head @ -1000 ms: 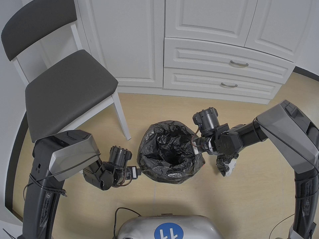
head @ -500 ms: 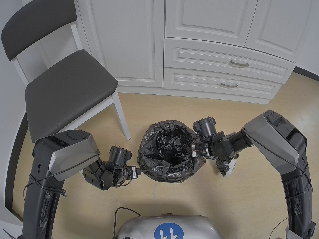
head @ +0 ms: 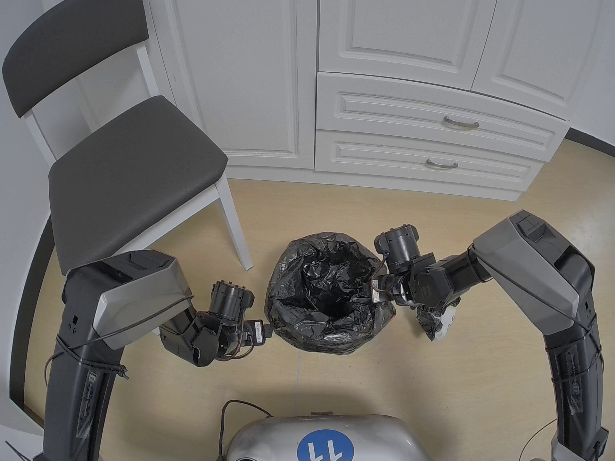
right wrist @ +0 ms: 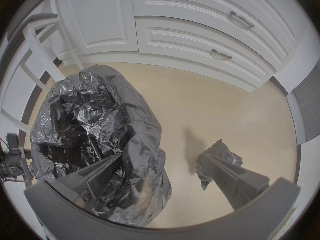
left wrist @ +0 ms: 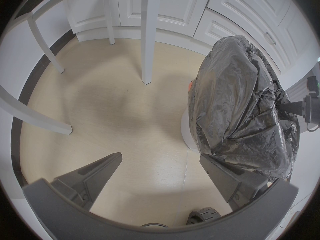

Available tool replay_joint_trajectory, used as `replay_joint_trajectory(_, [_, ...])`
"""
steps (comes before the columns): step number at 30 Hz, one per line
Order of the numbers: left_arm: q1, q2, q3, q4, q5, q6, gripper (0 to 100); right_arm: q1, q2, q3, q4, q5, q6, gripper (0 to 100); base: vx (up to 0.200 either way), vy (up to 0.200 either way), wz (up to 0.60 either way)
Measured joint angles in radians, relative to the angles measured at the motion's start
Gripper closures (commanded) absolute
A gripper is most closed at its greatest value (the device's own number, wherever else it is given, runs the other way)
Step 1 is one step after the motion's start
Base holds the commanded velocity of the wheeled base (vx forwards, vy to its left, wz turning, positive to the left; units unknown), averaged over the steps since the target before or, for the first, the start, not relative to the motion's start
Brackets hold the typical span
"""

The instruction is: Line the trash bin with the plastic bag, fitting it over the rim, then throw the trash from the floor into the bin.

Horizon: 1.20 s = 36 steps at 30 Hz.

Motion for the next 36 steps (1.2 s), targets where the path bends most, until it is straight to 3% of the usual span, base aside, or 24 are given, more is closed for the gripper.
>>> replay_joint_trajectory(6, [0.003, -0.008, 0.031, -0.003, -0.003, 0.032, 0, 0.067, -0.053, 0.054, 0.003, 0.011, 0.027, 0, 0.0, 0.0, 0.0])
replay_joint_trajectory(15, [0.007, -0.063, 0.139, -0.111, -0.022, 0.11, 0, 0.087, -0.171, 0.237, -0.046, 0.028, 0.029, 0, 0.0, 0.0, 0.0])
replay_joint_trajectory(24, [0.01, -0.09, 0.216, -0.166, -0.037, 0.154, 0, 0.093, -0.272, 0.493, -0.271, 0.048, 0.023, 0, 0.0, 0.0, 0.0])
replay_joint_trajectory(36, [0.019, -0.056, 0.196, -0.167, -0.038, 0.159, 0, 0.077, -0.422, 0.852, -0.555, 0.051, 0.03, 0, 0.0, 0.0, 0.0])
